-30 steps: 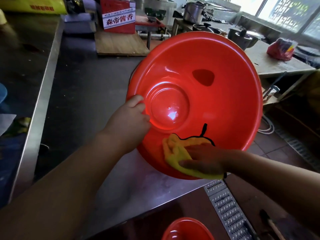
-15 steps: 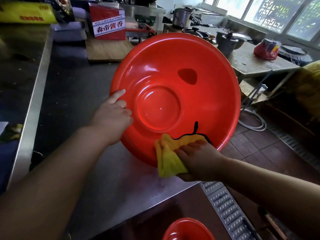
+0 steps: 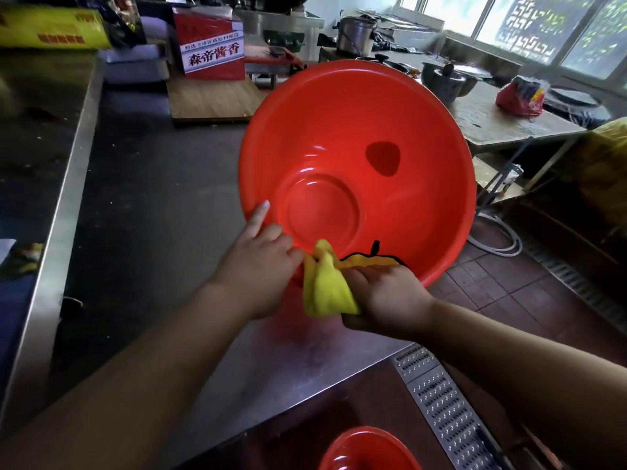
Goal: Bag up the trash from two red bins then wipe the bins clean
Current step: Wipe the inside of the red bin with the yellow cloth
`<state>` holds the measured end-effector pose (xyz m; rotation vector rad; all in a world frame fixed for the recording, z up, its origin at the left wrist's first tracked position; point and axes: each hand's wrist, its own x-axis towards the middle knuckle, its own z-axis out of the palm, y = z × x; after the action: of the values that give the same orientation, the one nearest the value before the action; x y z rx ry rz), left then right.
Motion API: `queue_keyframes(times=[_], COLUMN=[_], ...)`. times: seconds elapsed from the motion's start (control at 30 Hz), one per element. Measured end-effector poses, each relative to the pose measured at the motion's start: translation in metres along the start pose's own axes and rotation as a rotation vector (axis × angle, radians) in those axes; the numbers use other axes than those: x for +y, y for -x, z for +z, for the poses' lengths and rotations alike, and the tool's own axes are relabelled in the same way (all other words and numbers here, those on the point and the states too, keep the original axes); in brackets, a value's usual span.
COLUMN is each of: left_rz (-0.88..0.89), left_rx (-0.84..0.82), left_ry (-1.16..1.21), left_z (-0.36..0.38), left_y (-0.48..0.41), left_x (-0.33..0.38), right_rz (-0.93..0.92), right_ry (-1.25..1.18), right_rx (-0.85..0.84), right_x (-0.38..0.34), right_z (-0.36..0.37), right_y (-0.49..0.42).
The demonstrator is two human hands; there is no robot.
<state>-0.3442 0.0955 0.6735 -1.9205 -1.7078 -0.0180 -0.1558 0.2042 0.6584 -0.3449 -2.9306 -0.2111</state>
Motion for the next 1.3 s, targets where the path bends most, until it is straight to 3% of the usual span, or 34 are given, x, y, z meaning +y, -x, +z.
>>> queue_keyframes(times=[0.2,0.37,0.57,0.67,0.77,0.9,1.07,1.17,1.3], left_rz=[0.021,0.126,0.204,0.224,0.230,0.192,0.162,0.144,0.138], left_rx=[0.053,0.003,-0.004,0.054,0.111,0.157,0.166,0.162,0.178], left_ry=[0.091,0.130,0.065,0.079,0.094,0.102,0.110,0.123,0.123], left_z=[-0.002,-0.023,-0.021,-0.021,-0.022,-0.022,-0.019,-0.018,-0.018], left_y=[-0.005,-0.013,-0.008,-0.002,-0.001,-0.003,-0.004,-0.002,0.000], left_x=[-0.009,-0.025,-0.022,-0.017,-0.010,-0.005,-0.008,-0.008,-0.008], right_rz=[0.166,0.229,0.299,0.322,0.473,0.561,0.474,0.393,0.396], right_ry=[-0.130,-0.408,-0.616,-0.544,-0.431,-0.288,-0.451,-0.320,-0.234], right_rx=[-0.201,-0.513,-0.789,-0.760,-0.701,-0.597,-0.781,-0.854,-0.814], right_x=[-0.005,0.007,0.010,0.009,0.029,0.028,0.021,0.027,0.028], right_z=[-0.029,-0.050,-0.005,0.030,0.076,0.076,0.052,0.040,0.050], right_y=[0.009,0.013,-0.005,-0.019,-0.030,-0.044,-0.030,-0.011,-0.013])
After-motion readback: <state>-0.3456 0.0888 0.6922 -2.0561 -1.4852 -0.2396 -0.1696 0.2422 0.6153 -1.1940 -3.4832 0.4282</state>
